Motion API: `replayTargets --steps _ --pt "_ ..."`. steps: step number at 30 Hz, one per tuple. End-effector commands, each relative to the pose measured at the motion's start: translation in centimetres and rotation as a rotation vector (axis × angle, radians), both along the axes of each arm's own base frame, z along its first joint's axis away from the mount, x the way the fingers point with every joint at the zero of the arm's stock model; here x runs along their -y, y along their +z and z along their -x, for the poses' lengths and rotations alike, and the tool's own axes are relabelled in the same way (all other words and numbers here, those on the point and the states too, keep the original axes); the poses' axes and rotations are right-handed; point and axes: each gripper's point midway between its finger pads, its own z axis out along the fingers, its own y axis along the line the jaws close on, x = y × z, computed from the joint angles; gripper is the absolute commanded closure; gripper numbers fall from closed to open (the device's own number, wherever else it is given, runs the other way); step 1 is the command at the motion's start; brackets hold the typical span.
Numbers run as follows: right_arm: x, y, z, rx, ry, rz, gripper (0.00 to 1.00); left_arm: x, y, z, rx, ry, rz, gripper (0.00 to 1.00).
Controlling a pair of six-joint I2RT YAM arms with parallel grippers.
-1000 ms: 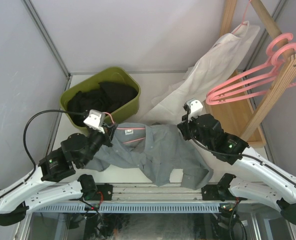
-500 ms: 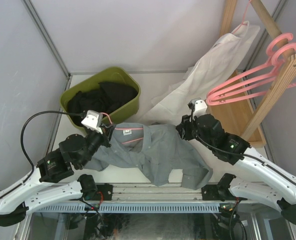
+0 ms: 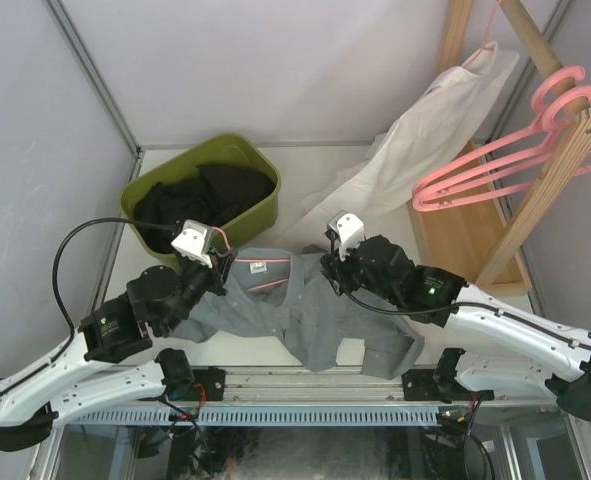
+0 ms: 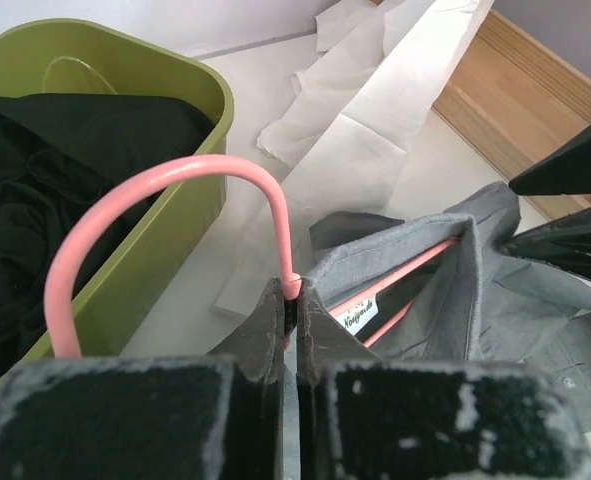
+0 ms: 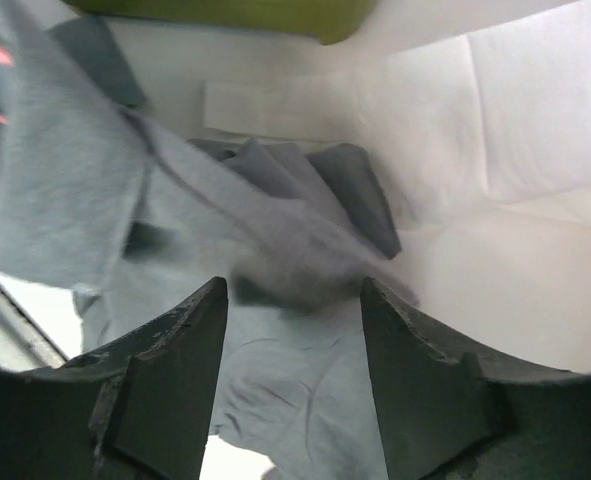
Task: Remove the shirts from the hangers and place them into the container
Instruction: Remove the shirt from the hanger.
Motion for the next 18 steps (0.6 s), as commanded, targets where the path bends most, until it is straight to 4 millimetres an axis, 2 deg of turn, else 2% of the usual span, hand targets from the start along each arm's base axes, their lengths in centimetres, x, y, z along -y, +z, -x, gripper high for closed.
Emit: replayTargets --steps 1,4,6,8,12,14,18 --pt "1.3 1.7 -2.0 0.046 -0.148 -0.026 0.43 -0.6 4.3 0.4 0.048 -0.003 0.128 1.0" --pt "0.8 1.1 -2.0 -0.009 -0.145 -0.059 0.43 -0.6 4.8 0.4 0.059 0.001 0.157 1.0" --pt "0.6 0.8 -2.2 -0.05 -0.161 -0.097 0.49 -0.4 4.9 0.5 0.064 -0.012 0.167 1.0" --pt "0.5 0.7 -2.4 -0.079 -0.162 -0.123 0.66 -0.4 5.1 0.6 0.067 -0.016 0.171 1.0" --pt "0.8 1.4 -2.3 -0.085 -0.177 -0.158 0.92 -0.9 4.8 0.5 0.063 0.006 0.155 1.0" --pt "1.3 1.7 -2.1 -0.081 -0.186 -0.161 0.97 -1.6 4.3 0.3 0.06 0.033 0.123 1.0" --pt "2.2 1.6 -1.6 -0.093 -0.185 -0.145 1.0 -4.0 3.5 -0.2 0.065 0.129 0.031 1.0"
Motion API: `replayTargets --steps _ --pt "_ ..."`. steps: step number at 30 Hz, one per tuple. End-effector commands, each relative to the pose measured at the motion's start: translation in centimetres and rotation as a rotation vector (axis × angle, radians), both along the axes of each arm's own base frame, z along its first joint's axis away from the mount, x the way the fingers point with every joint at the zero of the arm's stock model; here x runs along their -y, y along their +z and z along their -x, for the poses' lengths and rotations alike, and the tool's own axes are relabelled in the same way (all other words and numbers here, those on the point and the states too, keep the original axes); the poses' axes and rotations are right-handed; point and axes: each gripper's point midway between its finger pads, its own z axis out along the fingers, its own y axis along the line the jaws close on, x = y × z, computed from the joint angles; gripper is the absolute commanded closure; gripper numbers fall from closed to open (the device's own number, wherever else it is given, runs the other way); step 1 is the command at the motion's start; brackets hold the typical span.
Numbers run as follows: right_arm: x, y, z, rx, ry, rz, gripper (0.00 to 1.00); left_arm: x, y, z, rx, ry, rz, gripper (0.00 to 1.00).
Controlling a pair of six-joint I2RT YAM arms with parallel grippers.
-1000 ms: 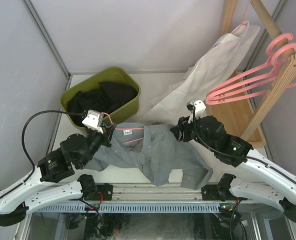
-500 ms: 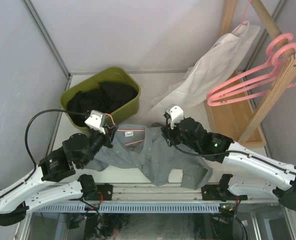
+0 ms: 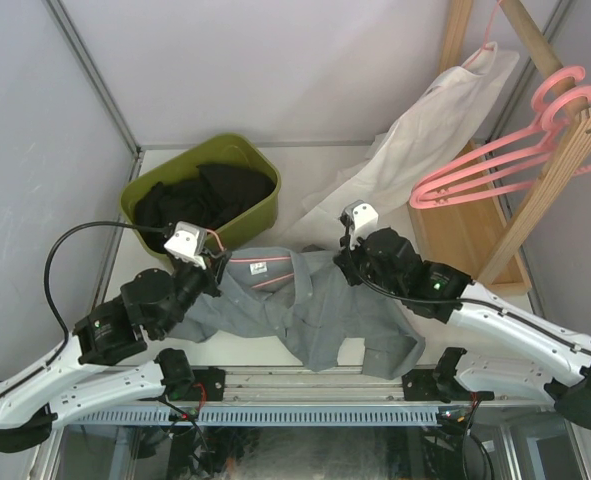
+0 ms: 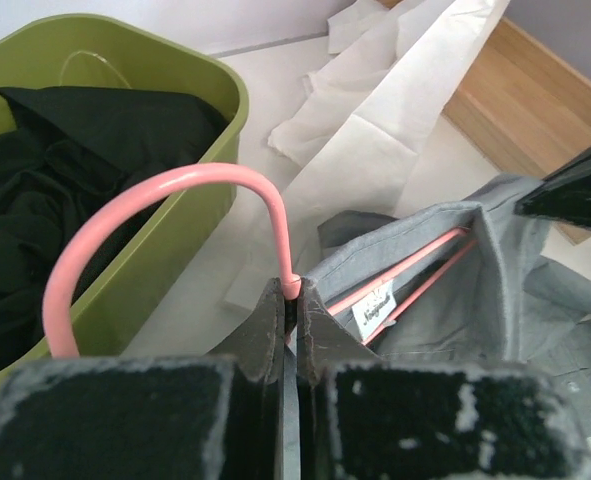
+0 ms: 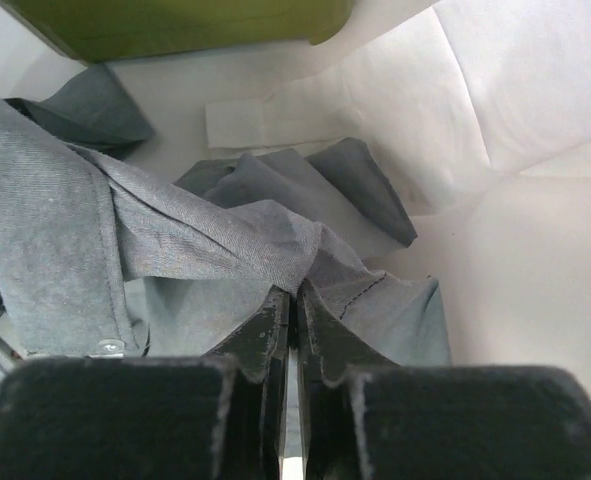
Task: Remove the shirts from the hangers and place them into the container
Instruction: Remove the shirt from the hanger.
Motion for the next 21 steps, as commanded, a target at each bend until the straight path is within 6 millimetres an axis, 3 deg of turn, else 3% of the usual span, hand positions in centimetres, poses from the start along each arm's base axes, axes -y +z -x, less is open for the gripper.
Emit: replayTargets --steps 1,6,9,11,14,17,21 --pt "1.0 1.8 0.3 0.006 -0.015 -0.04 1.0 -3.5 3.4 -0.5 0.07 0.126 -0.001 1.0" --pt "0.9 1.4 1.4 -0.048 0.044 -0.047 1.0 -4.4 3.5 -0.5 0.089 0.141 -0.042 1.0" --pt "1.1 2.2 1.7 -0.103 0.047 -0.156 1.0 -4.7 3.1 -0.6 0.08 0.152 -0.084 1.0" --pt "0.1 3.3 2.8 -0.146 0.148 -0.261 1.0 -4.9 2.6 -0.7 0.07 0.166 -0.122 1.0" --pt "0.9 3.6 2.0 -0.135 0.092 -0.277 1.0 -5.2 2.3 -0.8 0.065 0.181 -0.16 1.0" --pt "2.9 2.2 0.2 -0.117 -0.045 -0.197 1.0 -5.1 2.6 -0.7 0.074 0.163 -0.163 1.0" --pt "4.0 -0.4 -0.9 -0.153 -0.134 -0.087 1.0 -3.0 3.4 0.1 0.112 0.02 -0.124 1.0"
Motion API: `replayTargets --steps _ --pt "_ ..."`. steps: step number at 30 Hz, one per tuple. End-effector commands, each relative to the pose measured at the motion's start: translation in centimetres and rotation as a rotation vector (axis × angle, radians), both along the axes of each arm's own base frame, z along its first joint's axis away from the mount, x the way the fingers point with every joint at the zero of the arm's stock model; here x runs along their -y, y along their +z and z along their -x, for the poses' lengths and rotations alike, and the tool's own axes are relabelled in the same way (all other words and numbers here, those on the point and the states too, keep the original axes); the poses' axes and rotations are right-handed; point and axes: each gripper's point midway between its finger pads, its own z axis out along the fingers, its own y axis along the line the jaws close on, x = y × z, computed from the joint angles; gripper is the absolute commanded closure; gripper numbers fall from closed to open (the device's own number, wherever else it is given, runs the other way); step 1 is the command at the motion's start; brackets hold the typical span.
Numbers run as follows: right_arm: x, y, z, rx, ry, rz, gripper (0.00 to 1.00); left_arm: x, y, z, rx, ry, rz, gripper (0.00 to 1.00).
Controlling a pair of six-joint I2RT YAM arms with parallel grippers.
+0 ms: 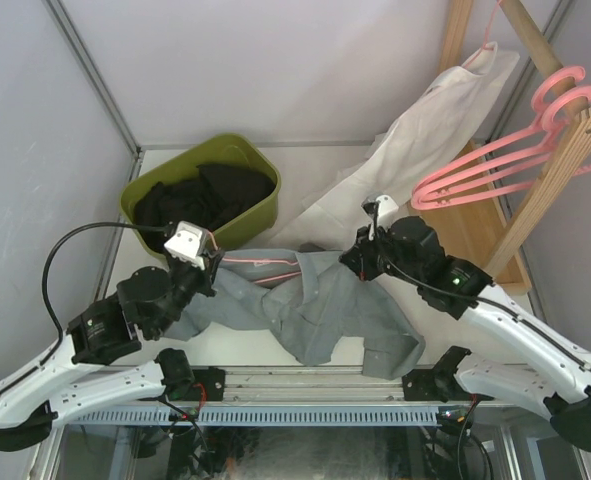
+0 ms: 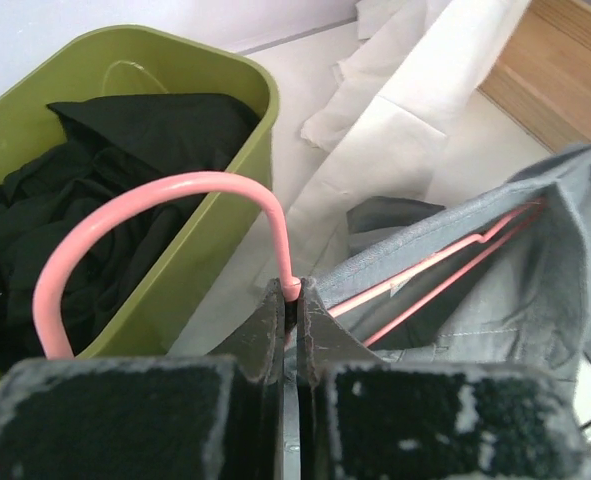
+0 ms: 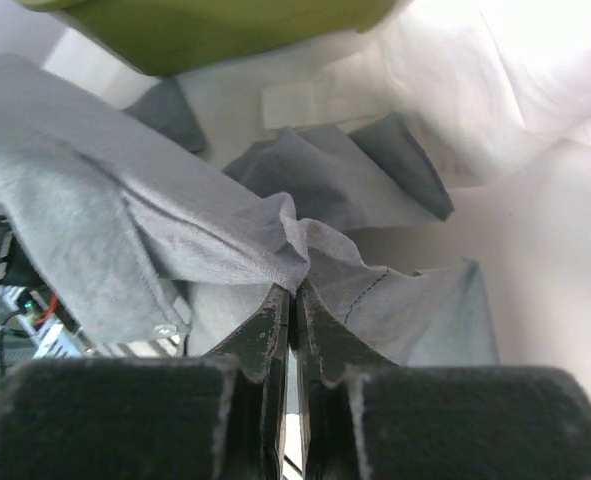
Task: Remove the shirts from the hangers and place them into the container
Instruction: Remove the shirt from the hanger.
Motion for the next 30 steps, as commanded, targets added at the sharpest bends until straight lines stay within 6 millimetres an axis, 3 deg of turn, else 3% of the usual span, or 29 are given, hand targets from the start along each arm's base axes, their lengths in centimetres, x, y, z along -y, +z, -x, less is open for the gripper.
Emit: replayTargets --steps 1,6,9,11,14,19,24,30 --pt "3.4 -3.7 -2.7 -0.048 -0.217 0.181 1.0 -0.3 3.4 0.8 0.1 -0.089 0.004 1.0" --pt "5.6 -6.0 -5.3 -0.053 -0.396 0.32 1.0 2.1 4.0 2.2 0.113 -0.253 0.009 1.0" --pt "3.3 -5.5 -5.2 -0.073 -0.306 0.256 0.92 2.5 3.7 2.2 0.098 -0.264 0.003 1.0" --pt "2.1 -4.7 -4.8 -0.075 -0.263 0.206 0.82 2.6 3.6 2.0 0.09 -0.244 0.02 1.0" --pt "2.5 -2.7 -4.5 -0.033 -0.292 0.161 0.71 2.1 3.2 1.0 0.067 -0.159 0.052 0.99" --pt "3.5 1.8 -2.7 0.047 -0.307 0.04 0.63 1.5 2.5 0.0 0.047 -0.06 0.062 1.0" --pt "0.4 5.3 -0.2 0.067 -0.18 -0.129 0.59 1.9 2.3 -0.5 0.043 -0.05 0.048 1.0" --pt "-4.3 5.3 0.8 0.091 -0.095 -0.042 0.49 2.6 2.8 -0.4 0.04 -0.075 0.058 1.0"
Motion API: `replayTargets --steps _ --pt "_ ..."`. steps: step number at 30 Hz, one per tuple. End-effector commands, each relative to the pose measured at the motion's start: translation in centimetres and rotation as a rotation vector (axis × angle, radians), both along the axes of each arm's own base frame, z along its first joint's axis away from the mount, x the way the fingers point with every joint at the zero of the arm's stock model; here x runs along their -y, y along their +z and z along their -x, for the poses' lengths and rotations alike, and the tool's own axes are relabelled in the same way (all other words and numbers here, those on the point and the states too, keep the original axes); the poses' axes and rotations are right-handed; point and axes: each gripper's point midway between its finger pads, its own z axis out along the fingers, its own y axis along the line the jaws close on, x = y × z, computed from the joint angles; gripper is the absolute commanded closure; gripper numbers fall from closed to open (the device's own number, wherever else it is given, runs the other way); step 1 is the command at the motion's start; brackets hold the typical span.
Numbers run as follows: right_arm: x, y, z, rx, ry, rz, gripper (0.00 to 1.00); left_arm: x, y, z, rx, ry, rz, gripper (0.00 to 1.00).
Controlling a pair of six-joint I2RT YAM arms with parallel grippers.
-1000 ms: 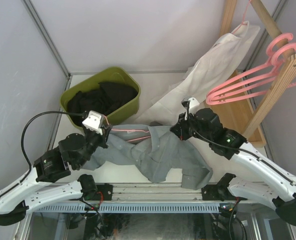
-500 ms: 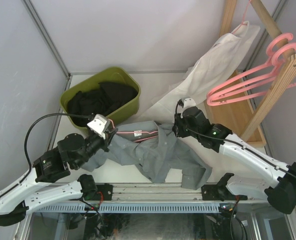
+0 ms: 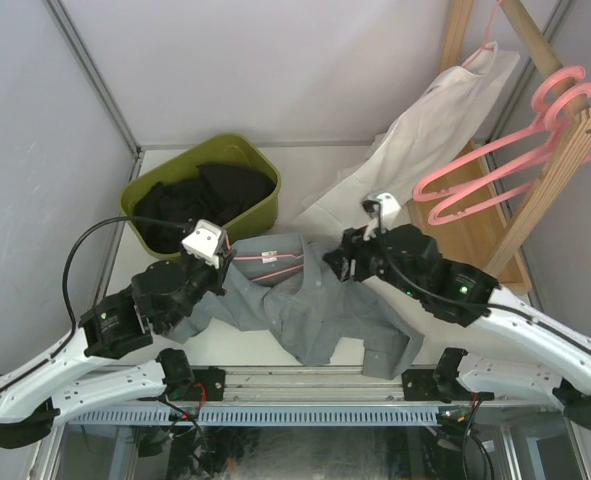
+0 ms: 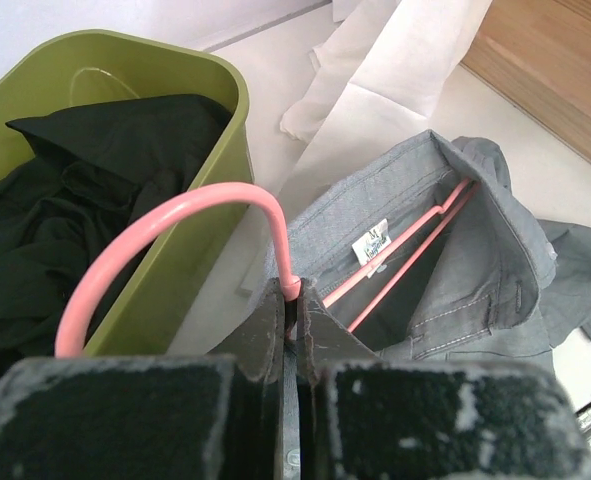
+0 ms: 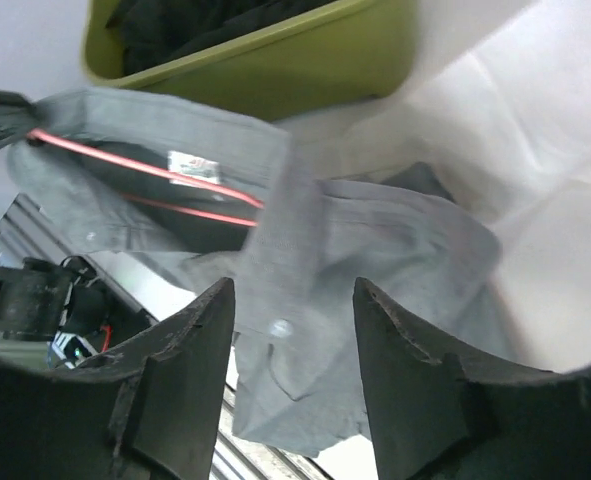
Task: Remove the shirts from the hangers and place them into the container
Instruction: Remove the shirt from the hanger.
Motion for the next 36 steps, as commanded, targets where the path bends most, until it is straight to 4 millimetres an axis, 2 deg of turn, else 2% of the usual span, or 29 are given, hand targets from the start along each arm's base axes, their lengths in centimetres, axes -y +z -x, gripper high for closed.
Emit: replayTargets --steps 1,3,8,9,11,13,14,17,20,24,32,36 --pt "-3.8 1.2 -0.4 0.035 0.021 0.014 0.46 0.4 3.4 -0.2 0.043 0.004 0.115 1.0" --pt "-4.6 0.6 -1.0 0.027 -0.005 0.049 0.41 0.7 3.6 0.0 0.042 -0.017 0.125 1.0" --pt "-5.2 -1.5 -2.2 0.01 -0.06 0.161 0.42 0.7 3.5 0.1 0.035 -0.018 0.133 1.0" --pt "-4.8 -2.0 -2.6 0.016 -0.091 0.201 0.46 0.8 3.5 0.1 0.035 -0.019 0.133 1.0" --pt "-3.6 -3.1 -3.2 0.029 -0.148 0.286 0.62 0.7 3.6 0.1 0.035 -0.017 0.132 1.0" --pt "-2.1 -3.7 -3.7 0.034 -0.206 0.341 0.83 0.5 3.4 0.1 0.034 -0.009 0.128 1.0" --pt "-1.4 -3.9 -3.9 0.037 -0.225 0.361 0.9 0.4 3.4 0.1 0.035 -0.006 0.125 1.0" --pt "0.4 -5.0 -4.6 0.008 -0.258 0.378 0.98 0.4 3.6 0.5 0.047 -0.037 0.128 1.0" --pt "2.0 -5.7 -5.2 -0.038 -0.295 0.351 0.99 2.2 4.2 2.1 0.072 -0.202 0.133 1.0" --pt "3.0 -5.4 -5.9 -0.047 -0.319 0.313 0.99 3.5 4.4 3.5 0.067 -0.319 0.118 1.0" --pt "4.1 -3.9 -6.5 -0.007 -0.385 0.281 0.96 5.3 4.4 5.1 0.036 -0.456 0.092 1.0" --pt "4.0 -3.5 -6.3 0.016 -0.347 0.281 0.97 4.9 5.8 4.8 0.061 -0.431 0.125 1.0"
